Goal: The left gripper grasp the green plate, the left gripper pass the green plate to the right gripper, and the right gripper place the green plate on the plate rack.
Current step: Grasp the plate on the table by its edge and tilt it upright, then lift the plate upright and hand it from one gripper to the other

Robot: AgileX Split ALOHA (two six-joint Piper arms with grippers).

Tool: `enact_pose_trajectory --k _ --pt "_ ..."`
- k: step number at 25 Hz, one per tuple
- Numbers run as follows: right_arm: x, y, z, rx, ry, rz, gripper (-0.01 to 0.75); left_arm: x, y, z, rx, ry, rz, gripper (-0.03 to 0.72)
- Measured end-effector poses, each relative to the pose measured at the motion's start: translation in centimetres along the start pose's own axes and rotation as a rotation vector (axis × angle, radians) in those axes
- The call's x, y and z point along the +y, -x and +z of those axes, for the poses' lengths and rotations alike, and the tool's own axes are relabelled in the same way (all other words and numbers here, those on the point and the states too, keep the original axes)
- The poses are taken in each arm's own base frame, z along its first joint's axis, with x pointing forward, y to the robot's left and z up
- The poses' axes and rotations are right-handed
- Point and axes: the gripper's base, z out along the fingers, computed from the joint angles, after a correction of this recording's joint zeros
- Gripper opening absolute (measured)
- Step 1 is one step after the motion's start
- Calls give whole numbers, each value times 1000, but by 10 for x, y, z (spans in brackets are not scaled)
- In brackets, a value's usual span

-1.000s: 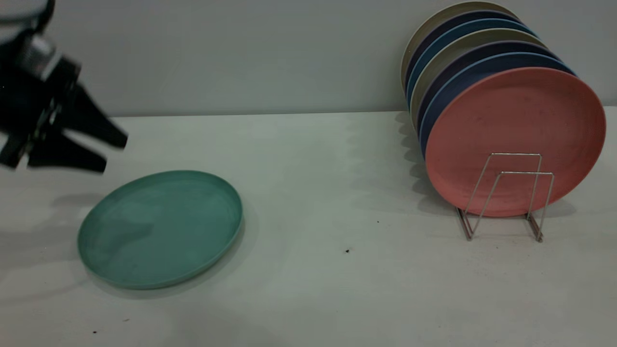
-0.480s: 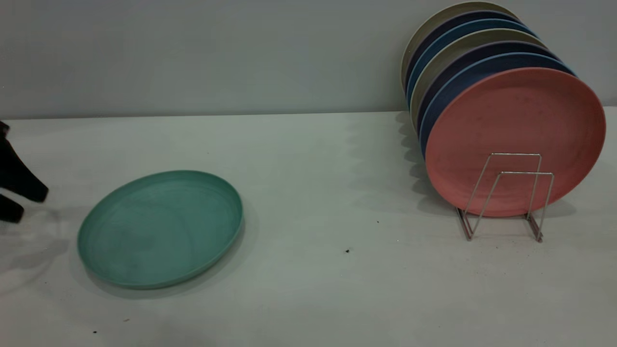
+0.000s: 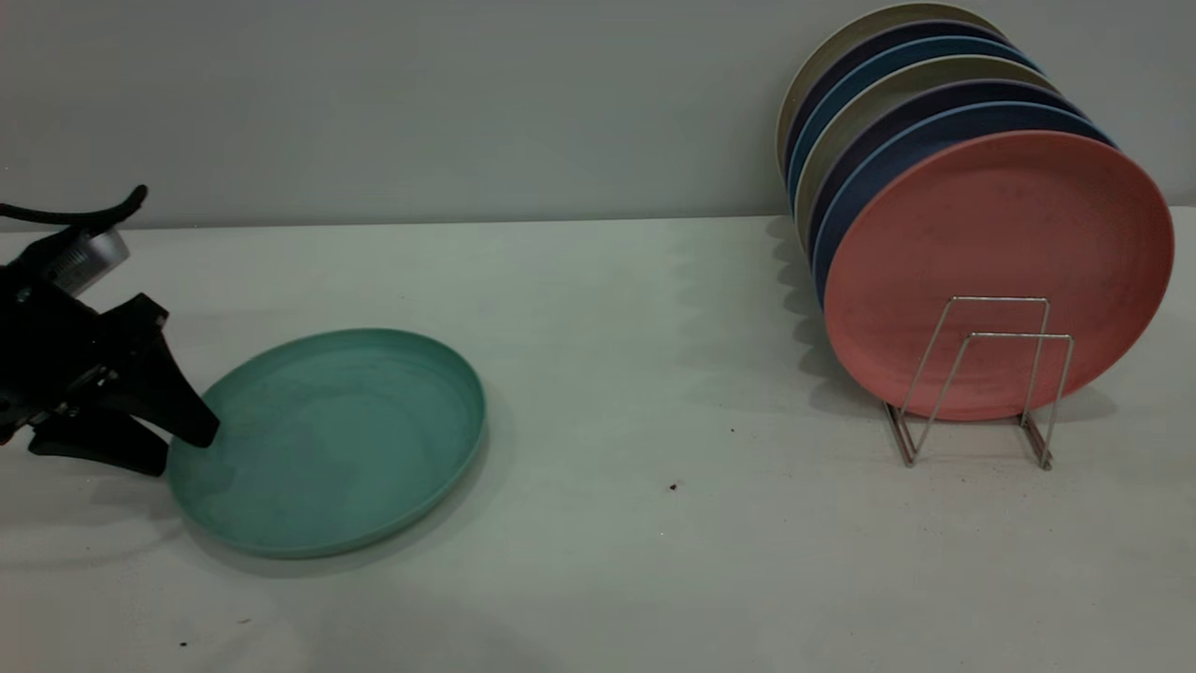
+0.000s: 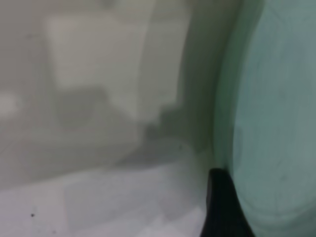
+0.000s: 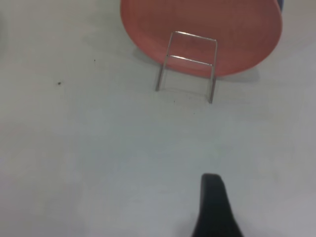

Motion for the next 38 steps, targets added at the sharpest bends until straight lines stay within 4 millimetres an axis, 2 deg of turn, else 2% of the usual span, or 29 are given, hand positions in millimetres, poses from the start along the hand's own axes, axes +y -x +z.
enact_pose_trajectory --k 6,11,15,19,23,27,31,34,38 --pt "0 0 0 2 0 0 519 9 -3 12 25 18 -34 467" --pt "0 0 0 3 0 0 519 12 -3 20 18 1 -73 392" --pt "0 0 0 4 5 5 519 14 -2 25 18 -14 -93 266" --pt "3 1 0 -5 35 44 519 16 -3 27 20 -16 -106 52" --pt "9 6 9 -12 112 132 519 15 1 18 2 29 -62 20" --pt "15 12 42 38 215 194 519 3 15 -15 -69 110 57 18" --pt "19 16 89 69 310 184 519 -26 27 -48 -143 111 137 18" --pt "20 11 127 108 354 203 519 -53 26 -56 -132 49 206 18" --pt "20 1 171 122 384 255 519 -84 21 -56 -88 -49 272 18"
